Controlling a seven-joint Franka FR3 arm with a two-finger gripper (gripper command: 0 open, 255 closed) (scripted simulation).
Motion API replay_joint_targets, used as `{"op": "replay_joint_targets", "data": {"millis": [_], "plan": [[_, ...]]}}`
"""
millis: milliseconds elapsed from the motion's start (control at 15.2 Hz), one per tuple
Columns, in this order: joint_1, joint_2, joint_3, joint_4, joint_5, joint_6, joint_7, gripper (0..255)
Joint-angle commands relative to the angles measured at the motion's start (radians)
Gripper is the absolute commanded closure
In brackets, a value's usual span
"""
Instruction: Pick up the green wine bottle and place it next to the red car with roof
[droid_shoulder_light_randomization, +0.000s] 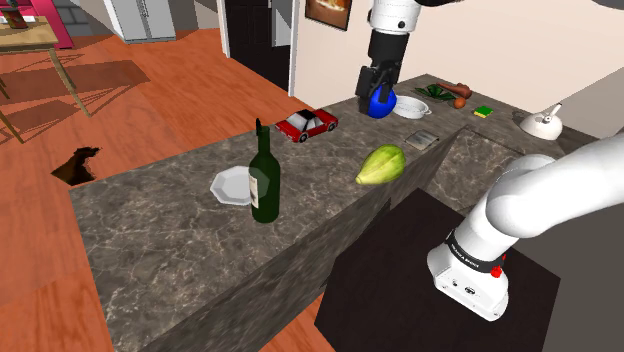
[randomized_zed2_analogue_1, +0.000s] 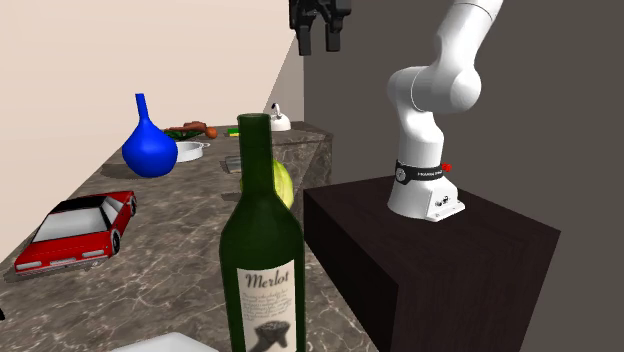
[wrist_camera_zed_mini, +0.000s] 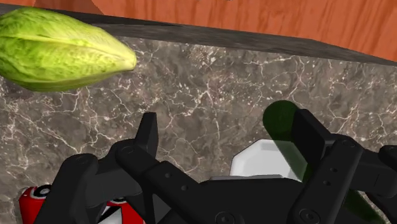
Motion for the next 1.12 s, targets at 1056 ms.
{"op": "replay_joint_targets", "data": {"millis": [1056], "plan": [[0.085,0.695,0.24,0.562,-0.124,0.065,0.393,0]]}}
